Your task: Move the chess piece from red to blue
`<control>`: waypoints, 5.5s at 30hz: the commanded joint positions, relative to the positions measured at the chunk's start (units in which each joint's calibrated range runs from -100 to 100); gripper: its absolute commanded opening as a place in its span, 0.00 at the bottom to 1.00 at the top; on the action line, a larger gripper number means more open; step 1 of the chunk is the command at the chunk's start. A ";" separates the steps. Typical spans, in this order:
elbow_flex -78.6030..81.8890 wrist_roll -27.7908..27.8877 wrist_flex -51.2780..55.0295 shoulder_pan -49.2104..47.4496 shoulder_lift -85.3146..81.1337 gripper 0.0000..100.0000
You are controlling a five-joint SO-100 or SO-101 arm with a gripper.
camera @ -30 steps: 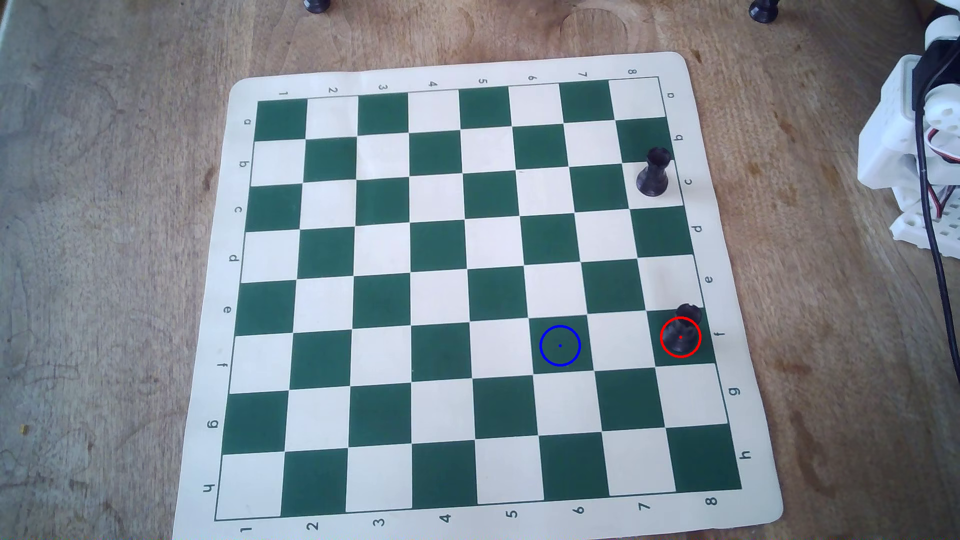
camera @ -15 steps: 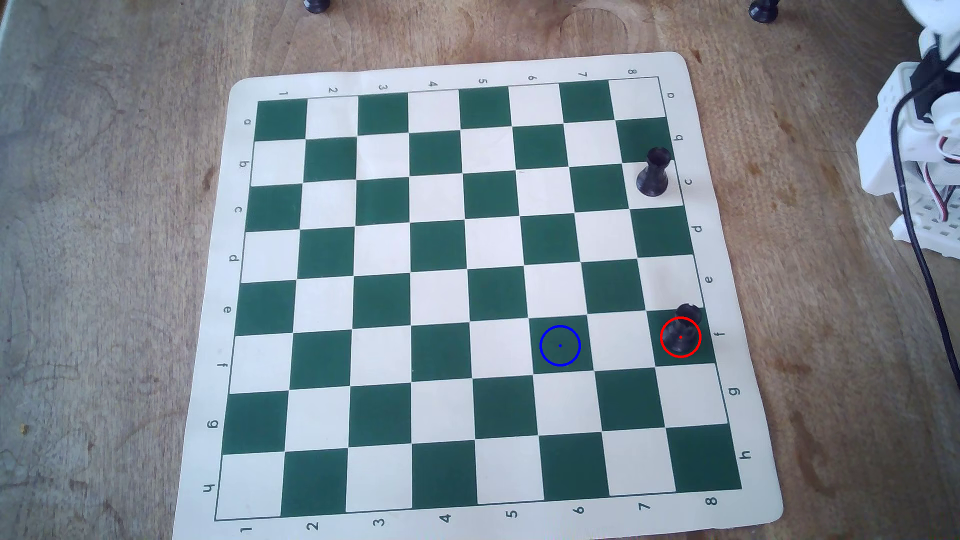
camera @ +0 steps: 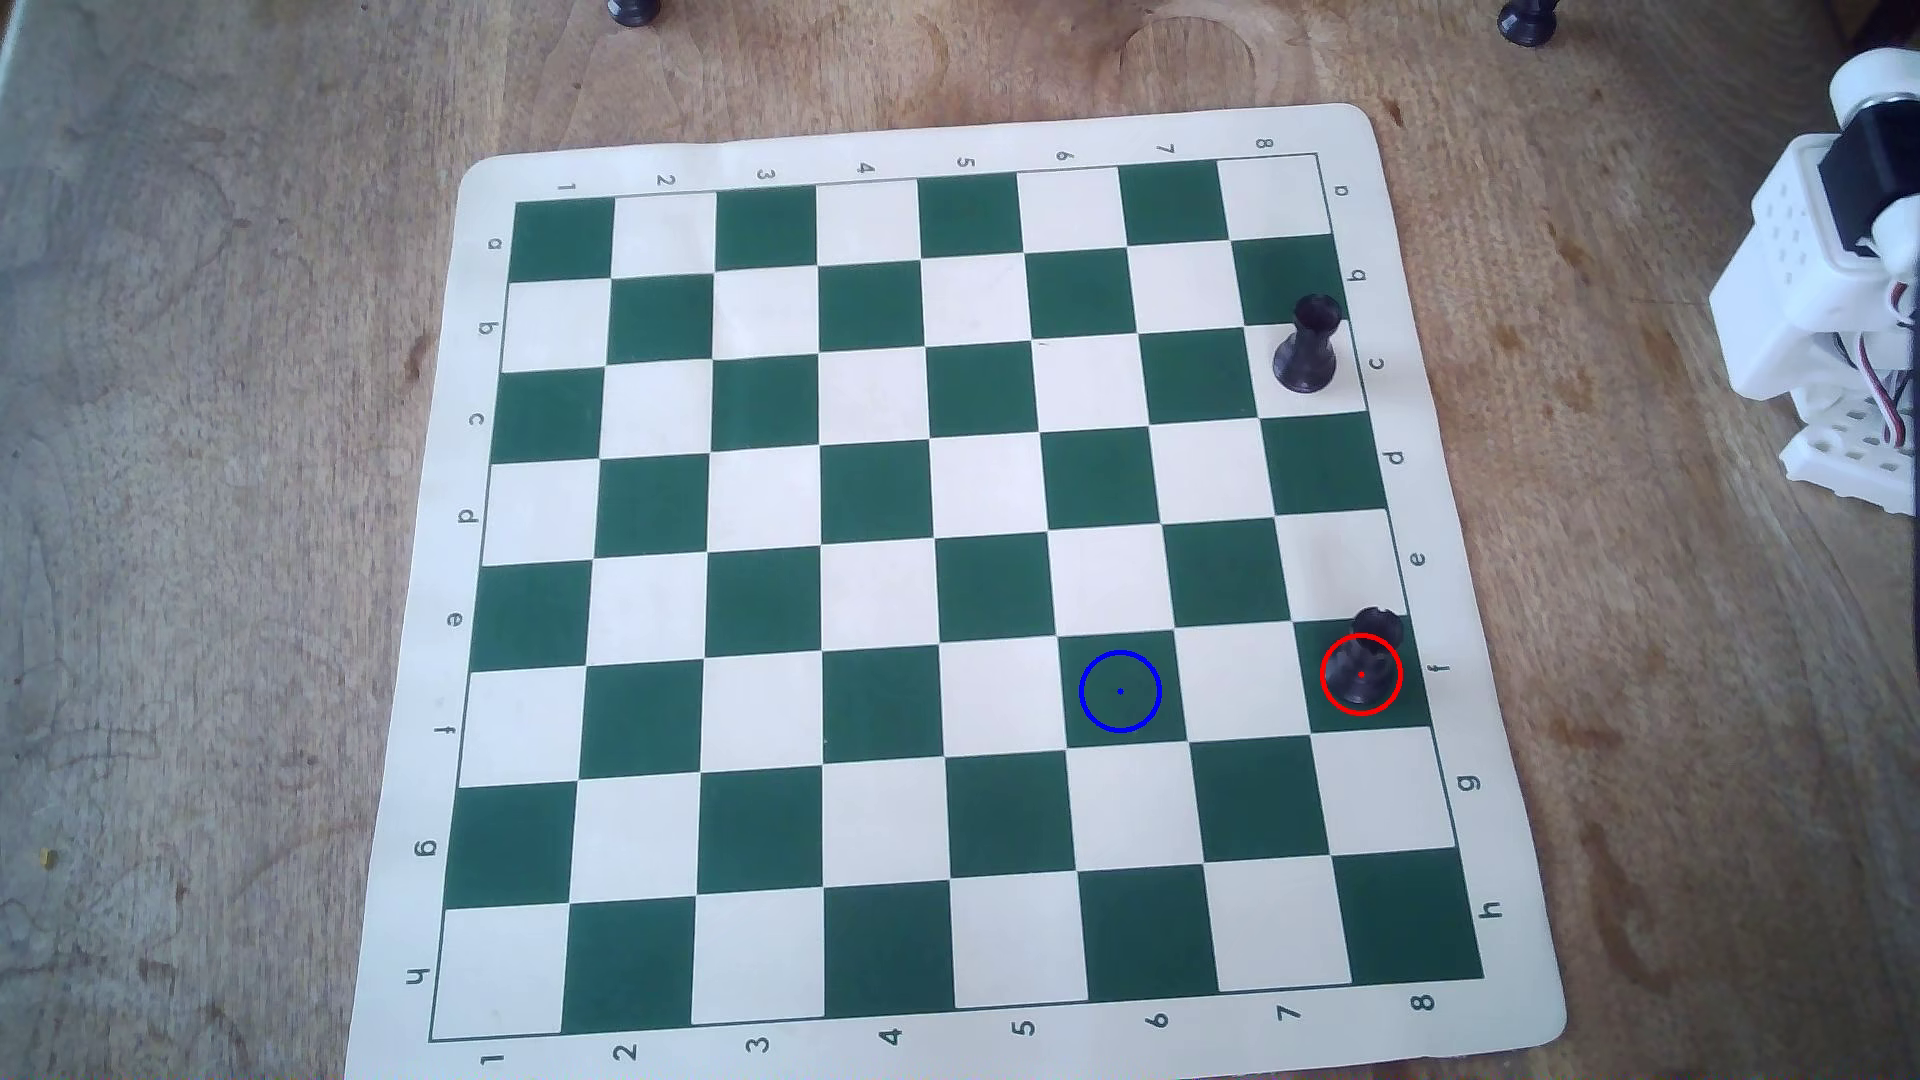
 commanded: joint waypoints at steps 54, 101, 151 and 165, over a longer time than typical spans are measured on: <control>28.40 -15.92 -4.05 -24.87 34.96 0.19; 21.87 -15.43 -24.36 -24.32 56.61 0.03; -33.16 -13.87 -4.46 -17.20 91.58 0.00; -33.79 -14.31 -6.26 -18.38 96.17 0.00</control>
